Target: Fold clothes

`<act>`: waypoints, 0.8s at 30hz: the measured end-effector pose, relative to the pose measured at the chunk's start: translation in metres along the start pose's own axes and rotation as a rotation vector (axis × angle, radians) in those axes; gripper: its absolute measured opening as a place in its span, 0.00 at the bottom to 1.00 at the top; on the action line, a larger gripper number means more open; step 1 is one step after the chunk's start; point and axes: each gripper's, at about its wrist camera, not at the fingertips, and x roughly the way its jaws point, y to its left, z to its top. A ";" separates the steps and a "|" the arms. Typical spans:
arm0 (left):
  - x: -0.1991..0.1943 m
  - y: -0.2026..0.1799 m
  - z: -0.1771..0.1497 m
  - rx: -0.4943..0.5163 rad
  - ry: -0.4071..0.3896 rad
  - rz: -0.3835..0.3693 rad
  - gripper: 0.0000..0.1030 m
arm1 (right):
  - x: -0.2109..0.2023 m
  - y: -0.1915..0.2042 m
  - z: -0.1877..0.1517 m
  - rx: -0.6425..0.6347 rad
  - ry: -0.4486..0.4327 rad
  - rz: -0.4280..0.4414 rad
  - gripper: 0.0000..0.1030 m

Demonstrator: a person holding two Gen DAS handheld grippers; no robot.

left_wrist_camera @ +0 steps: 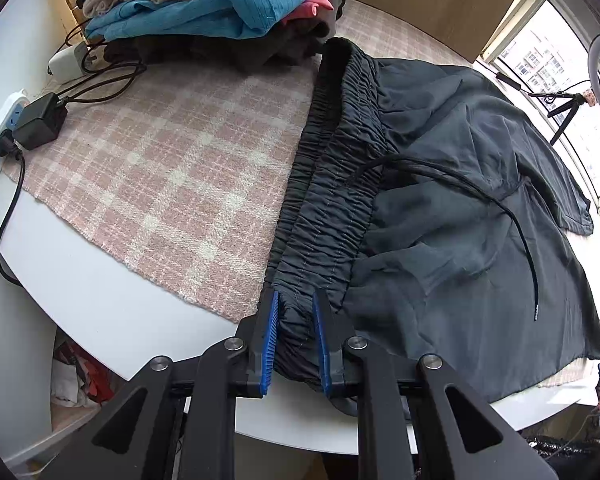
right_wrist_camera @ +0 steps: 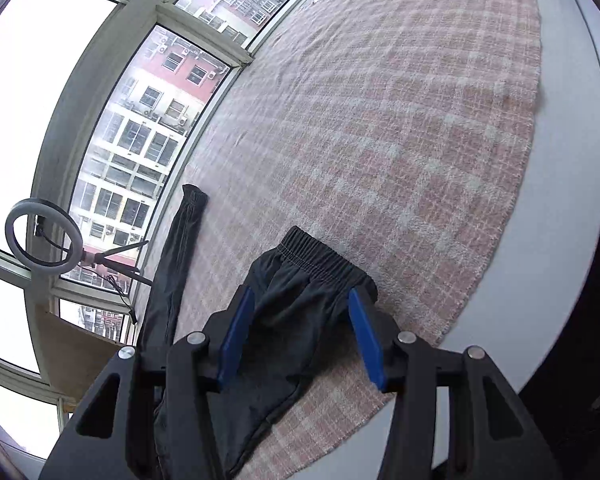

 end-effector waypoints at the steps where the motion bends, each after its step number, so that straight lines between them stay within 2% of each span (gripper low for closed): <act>1: 0.000 0.000 0.000 0.004 0.000 -0.002 0.16 | 0.001 -0.002 -0.005 0.012 0.020 -0.016 0.47; 4: 0.001 0.005 -0.001 -0.006 0.004 -0.020 0.16 | 0.023 -0.005 -0.016 0.049 0.090 0.066 0.47; 8: 0.001 0.010 0.000 -0.032 -0.011 -0.048 0.14 | 0.059 0.007 -0.008 -0.011 0.075 0.014 0.47; 11: -0.012 0.016 0.003 -0.086 -0.061 -0.101 0.11 | 0.066 0.033 -0.006 -0.087 0.071 0.033 0.04; 14: -0.033 0.019 0.013 -0.124 -0.120 -0.177 0.10 | 0.055 0.062 -0.001 -0.145 0.040 0.096 0.03; 17: -0.052 0.014 0.036 -0.124 -0.173 -0.203 0.09 | 0.036 0.094 0.019 -0.142 -0.017 0.157 0.03; 21: -0.074 0.004 0.070 -0.114 -0.256 -0.234 0.07 | 0.039 0.148 0.048 -0.159 -0.068 0.196 0.03; 24: -0.084 -0.001 0.106 -0.102 -0.314 -0.210 0.00 | 0.046 0.189 0.069 -0.175 -0.102 0.221 0.03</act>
